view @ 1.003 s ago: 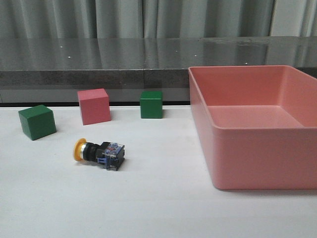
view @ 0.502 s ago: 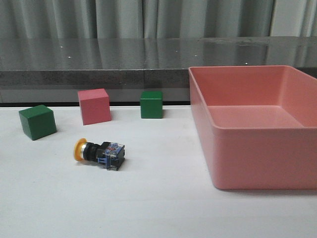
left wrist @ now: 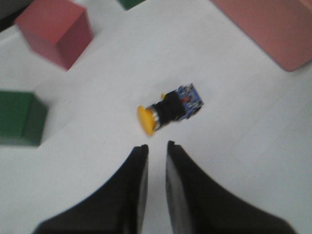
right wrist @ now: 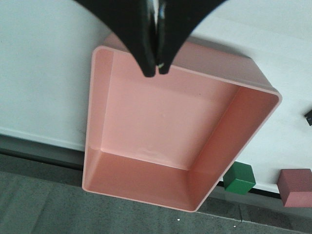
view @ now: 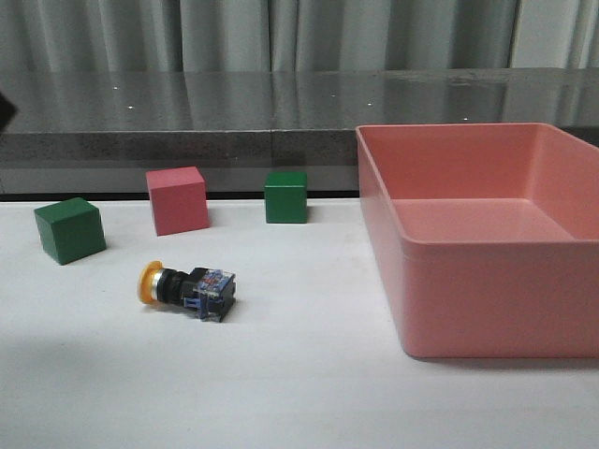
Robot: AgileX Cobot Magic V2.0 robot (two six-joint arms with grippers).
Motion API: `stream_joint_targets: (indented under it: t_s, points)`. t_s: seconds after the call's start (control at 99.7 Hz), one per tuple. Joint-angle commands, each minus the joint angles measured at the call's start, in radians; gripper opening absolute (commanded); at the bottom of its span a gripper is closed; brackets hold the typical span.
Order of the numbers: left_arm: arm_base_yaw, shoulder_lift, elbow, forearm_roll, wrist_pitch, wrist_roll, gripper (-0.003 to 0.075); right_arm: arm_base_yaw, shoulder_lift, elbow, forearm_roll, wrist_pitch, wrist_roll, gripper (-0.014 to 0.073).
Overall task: Place and stand button with both arms
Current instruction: 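Lower the left gripper and grasp the button's body from above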
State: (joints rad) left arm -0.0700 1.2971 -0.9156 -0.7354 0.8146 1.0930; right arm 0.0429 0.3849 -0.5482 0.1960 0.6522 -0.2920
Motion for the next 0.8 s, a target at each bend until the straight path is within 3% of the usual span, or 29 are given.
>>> stream_joint_targets:
  t_s: [0.0,0.09,0.191,0.341,0.612,0.793]
  points:
    - [0.001,0.062,-0.062,-0.196,0.026,0.208,0.0300,-0.008,0.006,-0.024,-0.003,-0.070,0.001,-0.0060]
    - [0.001,0.139,-0.082,-0.279,0.046,0.370,0.0516,-0.008,0.006,-0.024,-0.008,-0.070,0.001,-0.0060]
    - [0.001,0.199,-0.087,-0.306,0.044,0.534,0.0635,-0.008,0.006,-0.024,-0.017,-0.070,0.001,-0.0060]
    - [0.001,0.270,-0.087,-0.328,-0.030,0.674,0.0639,-0.008,0.006,-0.024,-0.031,-0.073,0.001,-0.0060]
    - [0.001,0.340,-0.087,-0.383,-0.101,0.697,0.0639,-0.008,0.007,-0.024,-0.037,-0.096,0.001,-0.0060]
    - [0.001,0.409,-0.087,-0.529,0.040,1.051,0.0639,-0.008,0.007,-0.024,-0.039,-0.103,0.001,-0.0060]
